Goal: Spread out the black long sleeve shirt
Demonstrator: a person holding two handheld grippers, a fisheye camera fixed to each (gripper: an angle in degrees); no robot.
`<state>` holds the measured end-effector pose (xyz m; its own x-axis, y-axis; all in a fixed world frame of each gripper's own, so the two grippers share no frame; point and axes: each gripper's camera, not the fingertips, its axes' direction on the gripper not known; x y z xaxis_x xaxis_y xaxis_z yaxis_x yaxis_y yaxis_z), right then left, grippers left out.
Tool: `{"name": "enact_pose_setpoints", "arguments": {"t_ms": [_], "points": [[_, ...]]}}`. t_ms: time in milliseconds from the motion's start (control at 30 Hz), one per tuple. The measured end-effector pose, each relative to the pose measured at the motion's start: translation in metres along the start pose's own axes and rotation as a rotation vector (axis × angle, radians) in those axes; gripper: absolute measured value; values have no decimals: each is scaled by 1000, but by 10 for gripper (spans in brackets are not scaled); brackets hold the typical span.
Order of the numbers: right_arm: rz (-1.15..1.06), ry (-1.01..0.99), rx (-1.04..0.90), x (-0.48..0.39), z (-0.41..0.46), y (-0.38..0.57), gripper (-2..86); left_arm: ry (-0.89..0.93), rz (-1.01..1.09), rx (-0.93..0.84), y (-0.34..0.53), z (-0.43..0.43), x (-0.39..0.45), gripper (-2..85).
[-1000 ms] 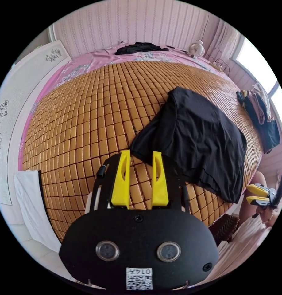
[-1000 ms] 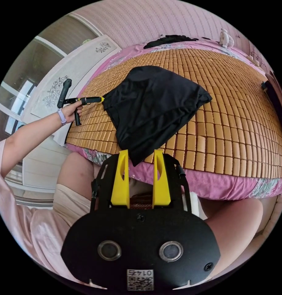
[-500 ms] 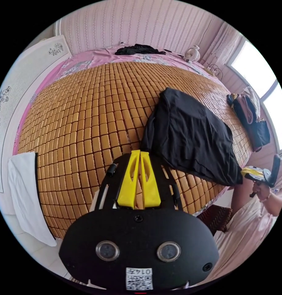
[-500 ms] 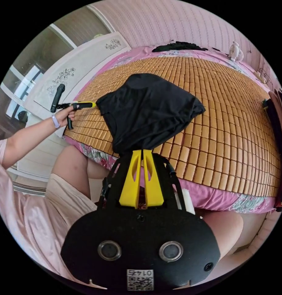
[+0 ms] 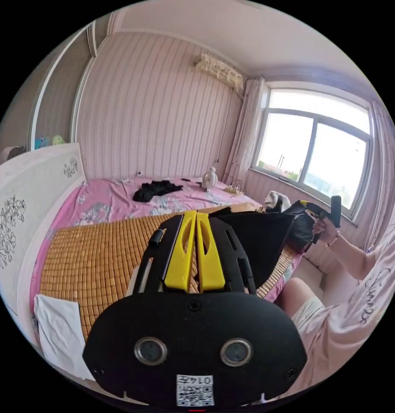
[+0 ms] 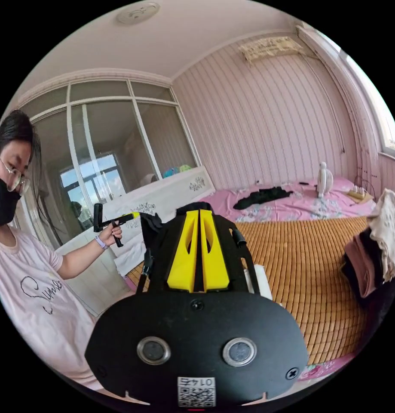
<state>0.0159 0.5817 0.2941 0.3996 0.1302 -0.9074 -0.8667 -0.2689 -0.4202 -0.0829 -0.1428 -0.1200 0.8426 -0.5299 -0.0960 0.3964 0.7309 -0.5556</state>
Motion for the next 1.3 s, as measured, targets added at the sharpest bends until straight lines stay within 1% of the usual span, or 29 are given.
{"name": "enact_pose_setpoints", "arguments": {"t_ms": [133,167,233,267,367,467,500,600,667,767,867,933,967,1000,1033,1067,1100,1133,1167,1200,1233,1267,1300], "points": [[-128,-62,224,-45,-65,-68,-1,18,21,303,-45,-110,18,-10],[-145,-63,242,-52,-73,-76,-1,38,38,387,-54,-143,26,-10],[-256,-14,222,-86,-89,-103,-2,44,78,478,-65,-185,43,-10],[-275,-2,230,-93,-91,-106,-2,45,75,526,-68,-208,52,-10],[-315,-30,292,-121,-112,-115,-2,63,8,596,-63,-245,60,-10],[-374,-54,324,-151,-138,-125,-2,108,-9,673,-58,-286,69,-10],[-408,-72,342,-164,-150,-130,-2,107,1,690,-58,-296,73,-10],[-481,-157,430,-195,-185,-147,-2,108,93,812,-62,-347,97,-10],[-524,-176,468,-210,-202,-161,-2,199,150,903,-73,-384,106,-10],[-572,-231,507,-229,-218,-182,-2,241,190,982,-91,-414,114,-10],[-634,-118,473,-241,-203,-195,-2,181,208,981,-108,-418,114,-10],[-567,-46,325,-219,-156,-205,-2,139,167,920,-118,-400,102,-10],[-543,-28,273,-211,-139,-206,-2,107,119,854,-123,-379,89,-10],[-491,-1,174,-190,-104,-205,-1,74,97,814,-125,-366,83,-10],[-451,54,81,-169,-66,-200,-2,-22,65,721,-129,-337,72,-10],[-436,96,32,-159,-46,-197,-2,-139,48,608,-133,-301,62,-10],[-423,199,-55,-142,-9,-194,-2,-193,41,544,-135,-281,57,-10],[-418,275,-100,-129,20,-196,-2,-276,24,416,-143,-242,47,-10],[-407,299,-119,-123,31,-202,-2,-306,-1,336,-154,-212,39,-10],[-399,333,-96,-118,40,-218,-2,-309,-11,316,-161,-202,36,-10],[-397,375,-39,-119,40,-238,-2,-300,-16,321,-178,-194,35,-10],[-397,382,-3,-121,37,-247,-2,-304,7,378,-195,-198,41,-10],[-392,362,86,-125,26,-263,-3,-307,19,417,-202,-203,44,-10]]}}
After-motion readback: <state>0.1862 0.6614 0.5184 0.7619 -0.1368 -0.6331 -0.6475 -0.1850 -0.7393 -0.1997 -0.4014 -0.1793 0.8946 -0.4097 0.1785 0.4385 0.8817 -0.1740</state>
